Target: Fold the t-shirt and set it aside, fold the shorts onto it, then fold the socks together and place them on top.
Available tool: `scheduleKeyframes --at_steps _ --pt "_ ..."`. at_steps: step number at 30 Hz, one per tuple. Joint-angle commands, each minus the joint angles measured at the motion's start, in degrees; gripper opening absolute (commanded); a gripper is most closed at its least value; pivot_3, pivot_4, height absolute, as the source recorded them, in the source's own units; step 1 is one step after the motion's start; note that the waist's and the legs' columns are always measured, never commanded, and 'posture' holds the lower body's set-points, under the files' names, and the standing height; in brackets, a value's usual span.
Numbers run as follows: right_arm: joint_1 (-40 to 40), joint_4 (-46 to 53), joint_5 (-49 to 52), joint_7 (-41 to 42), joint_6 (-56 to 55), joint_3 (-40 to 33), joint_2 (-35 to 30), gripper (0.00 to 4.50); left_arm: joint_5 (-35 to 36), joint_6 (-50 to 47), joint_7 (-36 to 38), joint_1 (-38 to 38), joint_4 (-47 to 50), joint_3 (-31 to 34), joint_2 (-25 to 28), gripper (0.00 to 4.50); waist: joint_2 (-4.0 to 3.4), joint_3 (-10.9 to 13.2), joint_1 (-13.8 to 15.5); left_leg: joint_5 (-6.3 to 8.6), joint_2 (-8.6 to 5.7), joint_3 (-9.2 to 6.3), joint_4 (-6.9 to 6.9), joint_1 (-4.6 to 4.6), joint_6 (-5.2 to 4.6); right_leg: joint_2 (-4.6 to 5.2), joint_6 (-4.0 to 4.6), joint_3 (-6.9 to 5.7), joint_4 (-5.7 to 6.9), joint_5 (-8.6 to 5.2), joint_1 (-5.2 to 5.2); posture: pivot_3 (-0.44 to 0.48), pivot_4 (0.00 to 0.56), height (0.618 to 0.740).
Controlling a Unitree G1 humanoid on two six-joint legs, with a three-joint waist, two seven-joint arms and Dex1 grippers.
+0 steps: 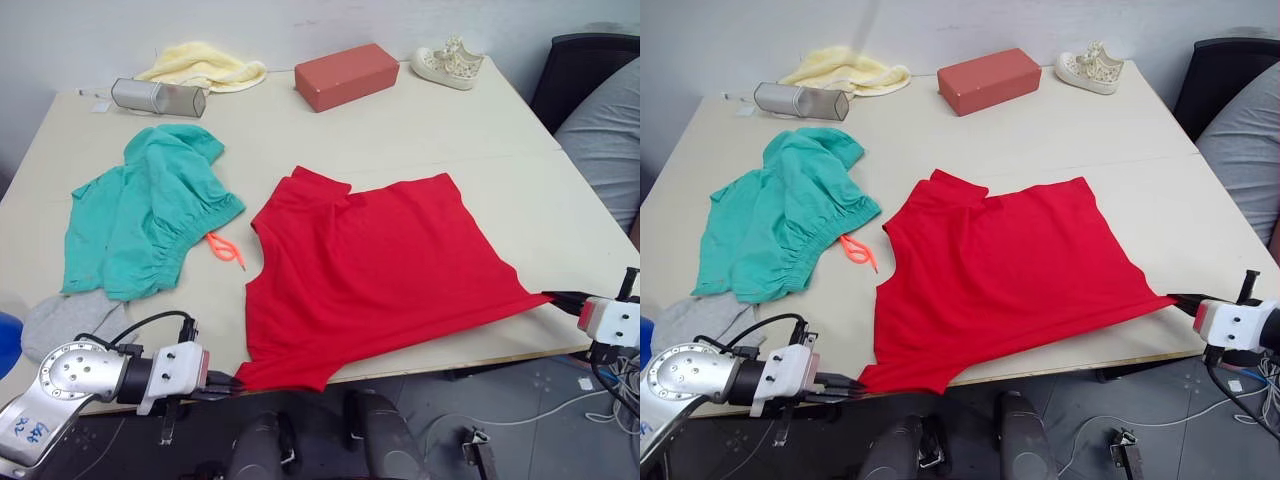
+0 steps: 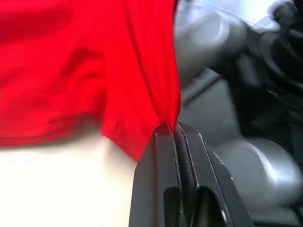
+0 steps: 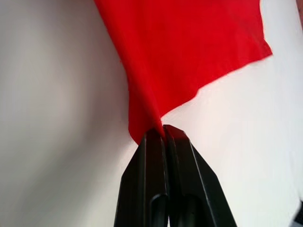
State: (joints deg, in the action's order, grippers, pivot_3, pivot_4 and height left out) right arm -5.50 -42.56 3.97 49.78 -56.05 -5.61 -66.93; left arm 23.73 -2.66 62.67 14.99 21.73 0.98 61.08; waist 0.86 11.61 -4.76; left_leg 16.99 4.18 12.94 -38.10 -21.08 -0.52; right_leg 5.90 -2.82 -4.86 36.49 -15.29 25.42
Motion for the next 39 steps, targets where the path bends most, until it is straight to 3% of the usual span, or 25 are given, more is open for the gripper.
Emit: scheduleKeyframes --at_steps 1,9,18,27,39 --pt "2.60 1.36 2.32 0.77 1.75 -3.47 -2.42 0.03 1.27 -4.56 3.89 2.14 0.36 1.50 2.54 0.00 0.00 0.00 0.00 -0.01 0.00 0.00 0.04 0.00 -0.01 -0.01 0.00 -0.01 0.00 -0.01 0.00 0.000 0.150 0.740" --pt "12.17 9.22 12.54 10.89 7.18 -6.92 -2.95 0.03 5.93 -14.07 9.49 6.08 1.67 6.12 7.02 0.00 0.01 0.00 0.06 -0.02 0.19 -0.02 0.01 0.01 -0.04 -0.22 0.14 -0.04 0.00 -0.12 0.01 0.000 0.150 0.740" --pt "16.11 14.05 11.92 12.56 15.62 -10.62 -3.48 0.03 12.09 -24.40 8.20 -3.74 -0.06 9.04 5.08 0.00 0.01 0.00 0.23 0.08 0.20 -0.07 0.01 -0.02 0.13 -0.21 0.21 -0.11 -0.02 -0.16 0.00 0.000 0.150 0.740" --pt "12.72 19.70 14.49 18.05 27.54 -11.42 -3.60 0.03 10.44 -31.47 7.27 -11.23 -4.63 4.82 4.45 0.00 0.02 0.01 0.05 0.09 0.30 -0.07 0.03 -0.02 0.24 -0.34 0.26 -0.14 -0.01 -0.18 0.03 0.000 0.150 0.740" --pt "9.48 22.40 10.48 14.49 35.66 -9.91 0.38 0.03 7.34 -35.59 0.14 -20.20 -9.18 1.61 -2.09 0.00 0.07 -0.01 0.37 0.09 0.30 -0.08 0.00 -0.07 0.26 -0.33 0.26 -0.16 0.00 -0.17 0.03 0.000 0.150 0.740"
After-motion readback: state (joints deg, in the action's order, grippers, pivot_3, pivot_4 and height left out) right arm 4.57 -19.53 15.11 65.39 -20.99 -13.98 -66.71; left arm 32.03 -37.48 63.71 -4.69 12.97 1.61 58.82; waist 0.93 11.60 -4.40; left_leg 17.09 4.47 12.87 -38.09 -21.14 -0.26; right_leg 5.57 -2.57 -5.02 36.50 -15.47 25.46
